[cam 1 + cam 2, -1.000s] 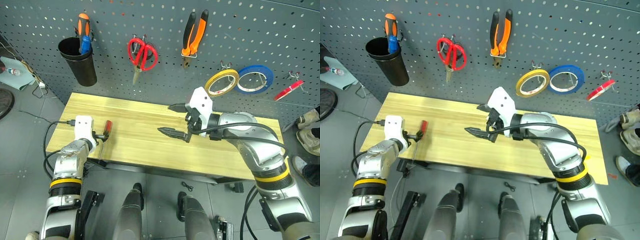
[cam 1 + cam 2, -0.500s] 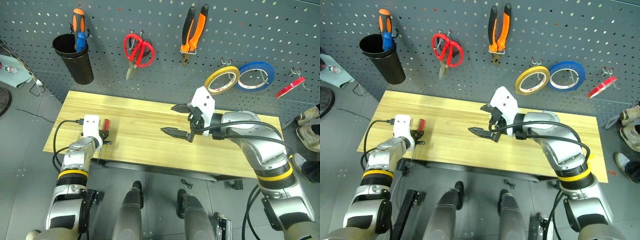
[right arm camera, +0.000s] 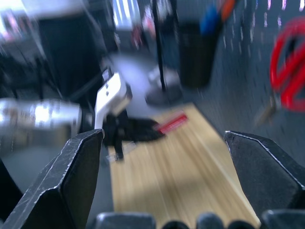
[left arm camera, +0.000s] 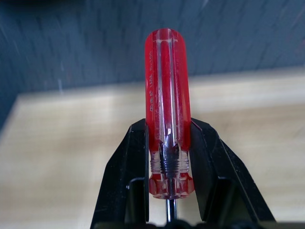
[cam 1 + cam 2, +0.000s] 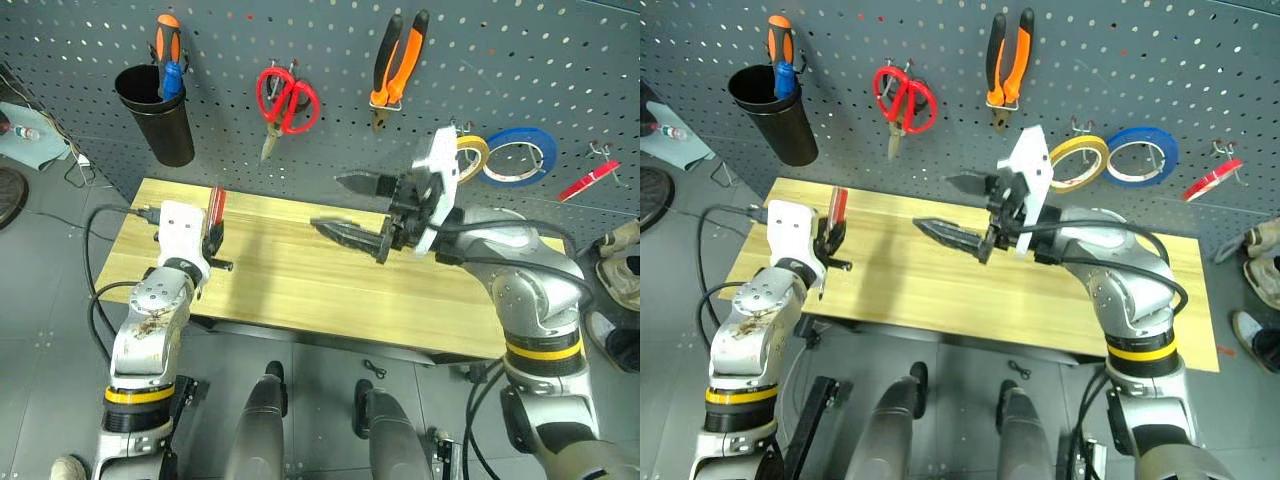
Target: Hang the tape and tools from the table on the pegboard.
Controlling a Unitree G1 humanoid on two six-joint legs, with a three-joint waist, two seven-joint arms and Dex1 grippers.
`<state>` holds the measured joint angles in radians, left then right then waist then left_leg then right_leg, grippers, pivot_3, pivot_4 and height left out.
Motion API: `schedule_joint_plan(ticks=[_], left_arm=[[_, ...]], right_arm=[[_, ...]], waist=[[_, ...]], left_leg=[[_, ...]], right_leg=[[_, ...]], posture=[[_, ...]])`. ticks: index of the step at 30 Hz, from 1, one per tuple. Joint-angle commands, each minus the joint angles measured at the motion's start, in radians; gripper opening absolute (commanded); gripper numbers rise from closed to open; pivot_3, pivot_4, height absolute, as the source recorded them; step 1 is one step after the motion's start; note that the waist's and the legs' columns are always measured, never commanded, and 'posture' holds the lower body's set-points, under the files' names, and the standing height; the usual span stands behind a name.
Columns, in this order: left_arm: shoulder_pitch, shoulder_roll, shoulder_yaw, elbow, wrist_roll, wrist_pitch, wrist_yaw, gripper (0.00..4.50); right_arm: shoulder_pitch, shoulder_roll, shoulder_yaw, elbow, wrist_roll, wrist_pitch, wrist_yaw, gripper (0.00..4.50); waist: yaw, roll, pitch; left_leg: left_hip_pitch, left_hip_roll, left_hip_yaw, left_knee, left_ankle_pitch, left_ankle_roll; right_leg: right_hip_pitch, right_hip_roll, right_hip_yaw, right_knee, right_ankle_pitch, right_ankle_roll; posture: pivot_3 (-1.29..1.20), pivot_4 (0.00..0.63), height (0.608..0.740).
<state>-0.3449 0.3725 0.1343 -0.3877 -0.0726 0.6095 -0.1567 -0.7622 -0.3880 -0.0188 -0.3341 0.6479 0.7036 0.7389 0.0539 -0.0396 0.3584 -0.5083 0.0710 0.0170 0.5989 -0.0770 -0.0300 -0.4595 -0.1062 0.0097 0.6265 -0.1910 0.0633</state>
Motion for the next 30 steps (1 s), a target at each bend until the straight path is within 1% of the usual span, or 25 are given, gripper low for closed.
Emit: schedule_joint_plan(ticks=[1,4,7,10,13,17,20,26,30], left_arm=[[-0.046,0.023,-0.018,-0.179,0.078,-0.031,0.051,0.68],[-0.139,0.064,-0.032,-0.206,0.157,-0.112,0.076,0.68],[-0.251,0.092,-0.012,-0.15,0.203,-0.174,0.107,0.68],[-0.398,0.118,0.014,-0.012,0.225,-0.241,0.14,0.68],[-0.508,0.128,0.028,0.165,0.206,-0.327,0.142,0.68],[-0.662,0.111,0.05,0.435,0.148,-0.474,0.132,0.68],[-0.763,0.109,0.045,0.619,0.134,-0.598,0.128,0.68],[-0.91,0.113,0.048,0.908,0.147,-0.785,0.182,0.68],[-0.944,0.113,0.043,1.049,0.152,-0.855,0.202,0.68]], right_arm=[[-0.098,0.034,-0.086,-0.001,0.086,0.006,-0.061,4.5],[-0.185,0.068,-0.118,0.043,0.126,0.013,-0.11,4.5],[-0.226,0.084,-0.121,0.07,0.128,-0.01,-0.135,4.5],[-0.242,0.095,-0.116,0.084,0.112,-0.045,-0.148,4.5],[-0.249,0.095,-0.108,0.091,0.105,-0.058,-0.153,4.5],[-0.251,0.088,-0.101,0.09,0.095,-0.067,-0.157,4.5],[-0.248,0.078,-0.102,0.085,0.092,-0.065,-0.162,4.5],[-0.232,0.057,-0.109,0.065,0.089,-0.056,-0.181,4.5],[-0.219,0.042,-0.11,0.054,0.089,-0.054,-0.194,4.5]], waist=[[0.001,-0.001,-0.003],[0.006,-0.001,-0.008],[0.014,-0.002,-0.014],[0.02,-0.003,-0.02],[0.024,-0.003,-0.021],[0.024,-0.004,-0.022],[0.023,-0.004,-0.022],[0.018,-0.004,-0.022],[0.014,-0.004,-0.022]], left_leg=[[0.0,0.0,0.0,0.0,0.0,-0.001],[0.0,0.0,0.0,0.0,0.0,-0.001],[0.0,0.0,0.0,-0.001,0.0,-0.001],[0.0,0.0,0.001,-0.001,0.004,0.004],[0.0,0.0,0.0,-0.001,0.005,0.006],[0.0,0.0,0.0,-0.001,0.006,0.007],[-0.001,0.0,0.0,-0.001,0.007,0.007],[-0.001,0.0,0.0,-0.001,0.007,0.007],[-0.001,0.0,0.0,-0.001,0.007,0.007]], right_leg=[[0.0,0.0,0.0,0.0,0.0,0.0],[0.0,0.0,-0.001,0.0,0.001,0.0],[0.0,0.0,-0.001,-0.001,0.001,0.0],[0.0,0.0,-0.001,-0.001,0.001,0.001],[0.0,0.0,-0.002,-0.001,0.001,0.001],[0.0,0.0,-0.002,0.0,0.001,0.001],[0.0,0.0,-0.003,0.0,0.001,0.001],[0.0,0.0,-0.003,0.0,0.001,0.001],[0.0,0.0,-0.003,0.001,0.001,0.001]], posture=[[0.17,0.269,0.74],[0.18,0.253,0.74],[0.18,0.248,0.74],[0.18,0.244,0.74],[0.17,0.245,0.74],[0.16,0.245,0.74],[0.14,0.248,0.74],[0.11,0.253,0.74],[0.1,0.26,0.74]])
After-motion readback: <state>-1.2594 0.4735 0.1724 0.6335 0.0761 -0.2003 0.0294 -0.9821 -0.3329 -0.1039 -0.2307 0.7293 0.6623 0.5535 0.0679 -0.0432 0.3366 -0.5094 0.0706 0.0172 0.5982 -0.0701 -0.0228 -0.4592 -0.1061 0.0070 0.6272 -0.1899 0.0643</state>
